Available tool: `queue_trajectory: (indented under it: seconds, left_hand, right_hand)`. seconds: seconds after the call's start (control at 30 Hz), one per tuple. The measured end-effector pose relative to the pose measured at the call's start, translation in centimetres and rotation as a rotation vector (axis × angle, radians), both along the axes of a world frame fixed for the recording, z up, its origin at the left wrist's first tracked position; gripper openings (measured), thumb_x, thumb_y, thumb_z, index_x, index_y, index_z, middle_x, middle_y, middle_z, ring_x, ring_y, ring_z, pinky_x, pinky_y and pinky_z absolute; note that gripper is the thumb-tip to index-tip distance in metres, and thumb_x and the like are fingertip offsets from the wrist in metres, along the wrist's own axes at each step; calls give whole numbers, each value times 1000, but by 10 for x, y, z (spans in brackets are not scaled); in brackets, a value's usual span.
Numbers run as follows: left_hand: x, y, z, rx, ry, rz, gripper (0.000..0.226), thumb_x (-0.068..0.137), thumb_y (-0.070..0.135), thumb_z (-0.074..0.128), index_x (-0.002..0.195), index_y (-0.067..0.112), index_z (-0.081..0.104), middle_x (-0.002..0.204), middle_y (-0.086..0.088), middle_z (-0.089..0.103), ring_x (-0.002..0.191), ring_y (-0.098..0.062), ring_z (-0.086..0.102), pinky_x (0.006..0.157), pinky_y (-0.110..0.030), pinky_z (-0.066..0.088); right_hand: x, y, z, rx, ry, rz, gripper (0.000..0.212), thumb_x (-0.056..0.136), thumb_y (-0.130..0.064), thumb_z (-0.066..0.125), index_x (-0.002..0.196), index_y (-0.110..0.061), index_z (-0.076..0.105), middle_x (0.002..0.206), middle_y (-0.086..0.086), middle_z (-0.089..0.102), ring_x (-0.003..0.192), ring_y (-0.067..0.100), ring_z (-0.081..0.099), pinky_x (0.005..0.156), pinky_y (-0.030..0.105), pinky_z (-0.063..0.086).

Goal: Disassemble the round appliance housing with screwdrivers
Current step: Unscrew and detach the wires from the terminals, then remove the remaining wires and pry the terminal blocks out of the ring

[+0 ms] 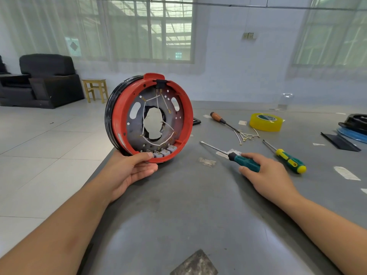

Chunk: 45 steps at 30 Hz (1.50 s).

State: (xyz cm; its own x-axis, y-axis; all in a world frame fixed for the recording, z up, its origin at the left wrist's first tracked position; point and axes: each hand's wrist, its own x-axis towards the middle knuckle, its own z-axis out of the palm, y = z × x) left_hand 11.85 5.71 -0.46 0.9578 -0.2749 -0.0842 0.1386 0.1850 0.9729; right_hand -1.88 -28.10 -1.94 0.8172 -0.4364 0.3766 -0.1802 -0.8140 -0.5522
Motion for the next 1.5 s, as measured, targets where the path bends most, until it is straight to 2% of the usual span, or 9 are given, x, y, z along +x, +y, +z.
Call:
queue_trajectory:
  seconds: [0.4,0.6,0.7,0.8,0.87,0.97,1.23,1.37,1.5]
  left_hand:
    - [-6,-4,5,83,-31,-18,25,90,15,81,111,4,74,93,-28,78,79,-28,81,56,-24,61]
    - [-11,-10,6,57,-32,-24,27,89,15,82,111,5,71,92,-28,78,78,-29,81,55,-24,61]
    - [-21,-24,5,-47,26,-59,26,89,16,81,110,2,73,94,-27,79,78,-26,81,55,-22,60]
    - [-34,-45,5,-229,131,-114,31,79,16,83,106,1,77,93,-25,79,75,-22,81,53,-20,59]
    - [-42,-57,7,-329,203,-160,27,70,17,83,94,4,82,91,-23,79,72,-20,80,52,-20,59]
    - [-51,-67,9,-412,242,-243,16,71,18,81,83,9,86,86,-18,79,68,-17,79,53,-20,60]
    - [-44,-53,11,-151,170,-445,75,63,55,95,120,10,79,115,-34,73,82,-31,79,66,-32,65]
    - [-31,-30,15,-10,69,-377,120,39,62,102,141,22,51,127,-17,74,105,-38,77,77,-42,64]
    - [-14,-6,19,-171,58,-211,114,47,68,97,145,26,56,138,-13,69,118,-39,72,84,-50,64]
  right_hand:
    - [3,-15,1,-470,256,-245,49,98,-58,51,136,-28,60,127,1,62,118,26,54,98,42,46]
    - [1,24,1,-540,-40,-95,53,93,-48,65,139,-21,58,142,3,51,132,31,42,106,47,38]
    - [7,57,-2,-294,-181,128,53,96,-44,65,142,-18,56,137,0,52,127,22,48,107,37,41]
    - [17,93,1,272,-278,201,76,89,-63,62,153,-28,40,140,-13,47,113,-6,57,95,17,45]
    - [25,119,4,700,-296,238,94,74,-76,63,154,-33,37,146,-15,50,114,-13,58,101,26,48]
    - [42,144,-1,1106,-328,415,66,76,-63,74,133,-35,58,132,-7,69,125,15,64,114,51,43]
    - [57,129,5,1342,-466,356,41,90,-32,75,124,-15,63,107,8,78,98,32,75,87,45,61]
    - [55,101,15,1305,-474,266,18,98,-28,64,106,-12,64,84,7,76,76,26,76,71,40,64]
    - [48,74,17,1167,-397,270,30,89,-44,66,100,-17,67,84,7,77,75,24,77,66,38,63]
